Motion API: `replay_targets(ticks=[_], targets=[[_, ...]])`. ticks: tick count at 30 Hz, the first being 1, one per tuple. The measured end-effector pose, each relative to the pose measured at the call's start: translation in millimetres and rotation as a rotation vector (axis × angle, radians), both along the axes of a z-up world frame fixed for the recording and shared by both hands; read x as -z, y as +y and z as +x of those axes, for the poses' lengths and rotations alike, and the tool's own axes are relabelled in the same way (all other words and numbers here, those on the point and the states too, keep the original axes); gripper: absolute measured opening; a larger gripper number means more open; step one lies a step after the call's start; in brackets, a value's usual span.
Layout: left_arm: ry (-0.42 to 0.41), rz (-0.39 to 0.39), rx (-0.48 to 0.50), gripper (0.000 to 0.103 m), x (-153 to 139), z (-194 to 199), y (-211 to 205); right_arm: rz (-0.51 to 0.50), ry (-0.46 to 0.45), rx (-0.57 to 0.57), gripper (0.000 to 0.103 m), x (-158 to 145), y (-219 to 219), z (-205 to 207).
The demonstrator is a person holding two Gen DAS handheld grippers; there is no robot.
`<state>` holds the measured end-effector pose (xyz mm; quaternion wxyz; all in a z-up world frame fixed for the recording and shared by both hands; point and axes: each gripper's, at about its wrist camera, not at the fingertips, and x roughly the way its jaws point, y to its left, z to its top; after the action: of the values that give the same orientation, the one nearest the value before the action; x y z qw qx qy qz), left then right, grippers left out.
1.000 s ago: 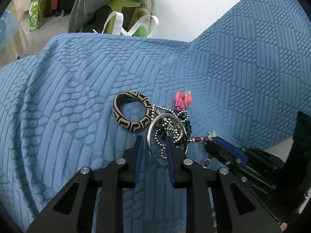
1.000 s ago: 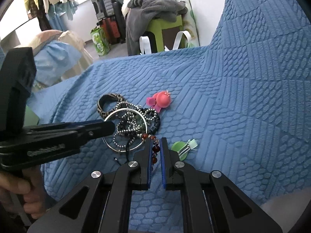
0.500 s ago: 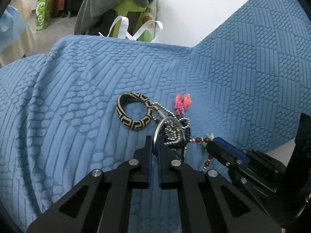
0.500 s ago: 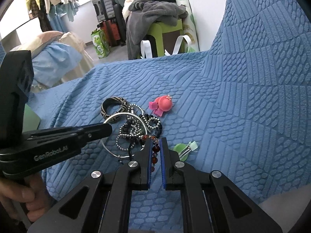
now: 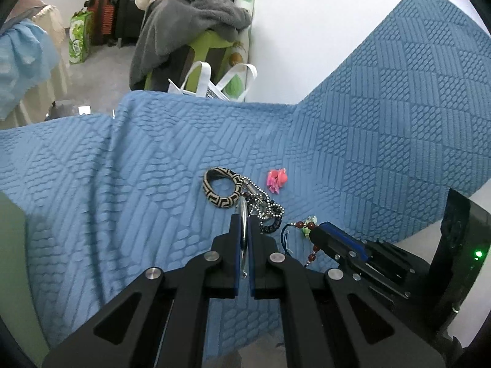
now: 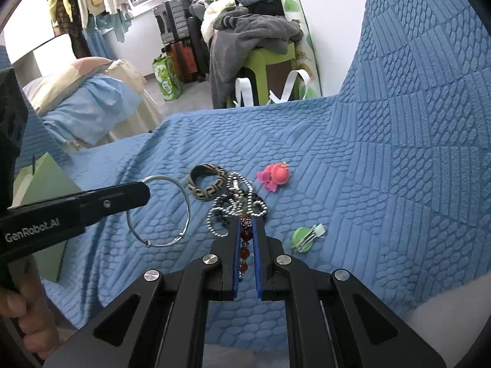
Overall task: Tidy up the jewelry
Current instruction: 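Lift the beaded bracelet with the right gripper and carry it into the box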
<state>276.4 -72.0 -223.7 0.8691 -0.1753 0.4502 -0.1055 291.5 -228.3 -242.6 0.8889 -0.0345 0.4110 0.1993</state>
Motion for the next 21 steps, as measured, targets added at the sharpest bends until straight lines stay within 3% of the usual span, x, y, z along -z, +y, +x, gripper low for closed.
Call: replay_targets(ticks=[11, 21], targets=[[-0.017, 0.033, -0.051, 0.003, -18, -40, 28, -0.026, -0.011, -0.058, 0.006, -9, 30, -25], [-0.016, 0.031, -0.093, 0.003, -24, -71, 64, -0.055, -0.003, -0.130, 0.006, -11, 83, -51]])
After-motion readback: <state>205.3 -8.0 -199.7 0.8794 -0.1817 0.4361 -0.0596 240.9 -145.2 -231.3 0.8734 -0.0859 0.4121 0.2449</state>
